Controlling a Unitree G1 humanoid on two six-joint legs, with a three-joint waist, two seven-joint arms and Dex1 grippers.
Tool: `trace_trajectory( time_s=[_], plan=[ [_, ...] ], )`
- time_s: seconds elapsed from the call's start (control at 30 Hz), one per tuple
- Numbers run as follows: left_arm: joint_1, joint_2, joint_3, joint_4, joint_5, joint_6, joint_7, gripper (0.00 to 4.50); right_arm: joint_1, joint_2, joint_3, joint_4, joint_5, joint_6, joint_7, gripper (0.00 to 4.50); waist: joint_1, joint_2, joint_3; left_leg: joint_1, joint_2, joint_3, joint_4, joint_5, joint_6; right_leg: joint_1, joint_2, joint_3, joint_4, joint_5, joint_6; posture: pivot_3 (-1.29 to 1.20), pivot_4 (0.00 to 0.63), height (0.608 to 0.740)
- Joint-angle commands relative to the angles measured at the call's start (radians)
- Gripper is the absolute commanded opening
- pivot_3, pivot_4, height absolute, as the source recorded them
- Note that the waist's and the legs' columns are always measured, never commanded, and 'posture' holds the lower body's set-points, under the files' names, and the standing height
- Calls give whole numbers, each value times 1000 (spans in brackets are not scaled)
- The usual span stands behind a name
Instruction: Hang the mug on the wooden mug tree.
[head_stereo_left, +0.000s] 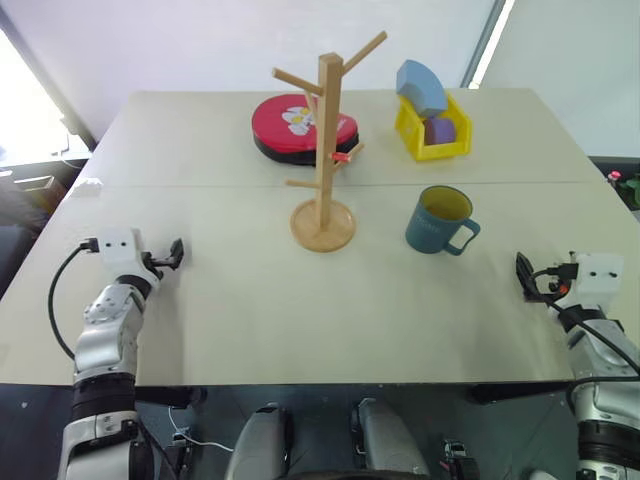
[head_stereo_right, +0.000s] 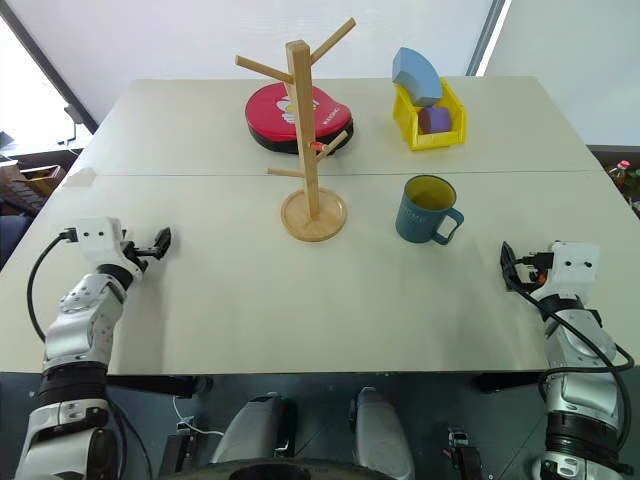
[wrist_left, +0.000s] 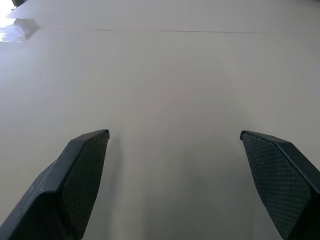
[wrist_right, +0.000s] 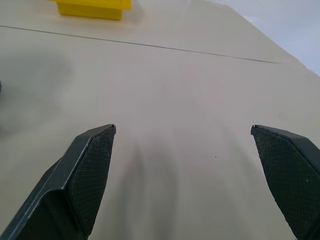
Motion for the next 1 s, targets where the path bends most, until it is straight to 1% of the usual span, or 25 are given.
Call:
trace_trajectory(
  time_s=[0.03, 0.23, 0.47, 0.53, 0.67, 0.8, 0.9, 0.97, 1.0],
  plan=[
    [-7, 6, 4, -41, -4, -12, -7, 4500, -3, 7, -9, -38, 5, -8, -11, 4469, 0, 0, 0, 0, 0, 0, 0, 0, 0, 0, 0, 0, 0, 0, 0, 0, 150, 735],
    [-18, 1, 9, -39, -23, 10, -25, 4500, 8, 21, -4, -72, 1, 1, -21, 4469, 0, 0, 0, 0, 0, 0, 0, 0, 0, 0, 0, 0, 0, 0, 0, 0, 150, 735],
    [-1, 7, -14, -75, -24, 16, -65, 4500, 39, 24, -6, -153, 14, 35, -21, 4469, 0, 0, 0, 0, 0, 0, 0, 0, 0, 0, 0, 0, 0, 0, 0, 0, 150, 735],
    [15, 12, -36, -106, -15, -1, -99, 4500, 45, 20, -1, -172, 21, 48, -6, 4469, 0, 0, 0, 0, 0, 0, 0, 0, 0, 0, 0, 0, 0, 0, 0, 0, 150, 735],
    [67, 5, -69, -203, -65, 3, -198, 4500, 67, 7, 16, -210, 31, 55, 54, 4469, 0, 0, 0, 0, 0, 0, 0, 0, 0, 0, 0, 0, 0, 0, 0, 0, 150, 735],
    [119, 33, -172, -279, -63, -30, -356, 4500, 105, -2, 38, -286, 59, 83, 122, 4469, 0, 0, 0, 0, 0, 0, 0, 0, 0, 0, -1, 1, -1, -2, -4, 0, 150, 735],
    [158, 46, -267, -383, -105, -26, -499, 4500, 160, 9, 83, -386, 88, 128, 171, 4469, 1, 1, 0, 0, 1, 0, 0, 0, 0, 0, -1, 1, -1, -3, -5, 0, 150, 735],
    [171, 54, -320, -442, -124, -8, -560, 4500, 187, 23, 112, -442, 100, 150, 183, 4469, 1, 1, 0, -1, 1, 0, -1, 0, 0, -1, -2, 1, -2, -3, -5, 0, 150, 735],
    [167, 52, -359, -485, -144, 15, -590, 4500, 190, 43, 135, -460, 88, 153, 165, 4469, 0, 1, 0, -1, 1, 0, -1, 0, 0, -1, -2, 1, -2, -4, -6, 0, 150, 735]
  ],
)
